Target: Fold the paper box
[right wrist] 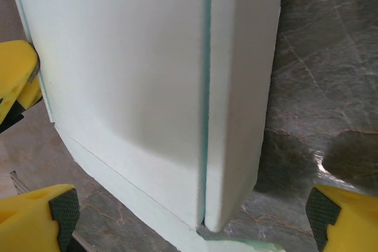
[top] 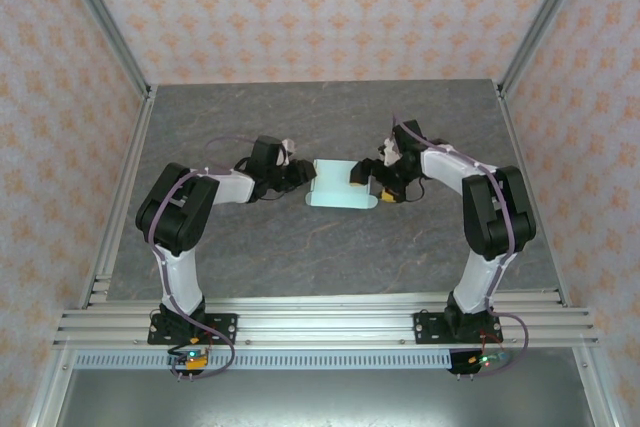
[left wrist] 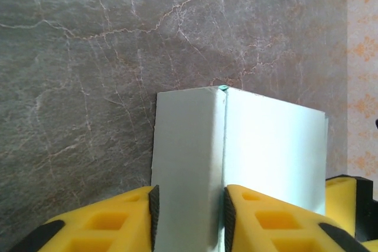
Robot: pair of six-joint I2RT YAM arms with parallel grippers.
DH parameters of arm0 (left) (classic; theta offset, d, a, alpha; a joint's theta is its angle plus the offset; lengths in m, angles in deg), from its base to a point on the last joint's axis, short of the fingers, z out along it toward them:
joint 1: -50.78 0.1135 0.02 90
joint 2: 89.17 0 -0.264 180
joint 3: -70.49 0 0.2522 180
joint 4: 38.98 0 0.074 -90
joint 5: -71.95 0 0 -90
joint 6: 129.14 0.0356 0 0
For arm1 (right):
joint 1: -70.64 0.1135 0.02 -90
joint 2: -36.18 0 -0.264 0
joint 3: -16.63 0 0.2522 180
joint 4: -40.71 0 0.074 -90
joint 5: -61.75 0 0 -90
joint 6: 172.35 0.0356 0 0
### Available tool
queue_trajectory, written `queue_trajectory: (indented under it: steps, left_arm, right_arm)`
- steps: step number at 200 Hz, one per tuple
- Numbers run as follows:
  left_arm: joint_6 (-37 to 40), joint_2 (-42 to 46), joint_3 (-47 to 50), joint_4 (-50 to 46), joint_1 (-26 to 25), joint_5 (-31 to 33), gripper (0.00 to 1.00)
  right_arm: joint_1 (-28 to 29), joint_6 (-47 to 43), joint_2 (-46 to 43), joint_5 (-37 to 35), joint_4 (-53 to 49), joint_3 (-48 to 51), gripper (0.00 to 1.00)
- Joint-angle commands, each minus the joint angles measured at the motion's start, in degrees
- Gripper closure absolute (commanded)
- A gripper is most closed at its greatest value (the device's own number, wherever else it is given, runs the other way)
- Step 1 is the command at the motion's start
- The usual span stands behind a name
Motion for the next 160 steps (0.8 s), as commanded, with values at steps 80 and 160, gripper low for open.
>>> queue_trajectory:
  steps: [80, 160]
  left_arm:
    - [4.0, -4.3, 6.3, -8.2, 2.1, 1.9, 0.71]
    - [4.6, -2.3, 5.5, -8.8, 2.7, 2.0, 0.68]
  right_arm:
    - [-0.2, 7.6, 0.2, 7.8, 14.7, 4.2, 0.03]
    - [-0.2, 21.7, 2.0, 13.7, 30.4, 7.0, 0.37]
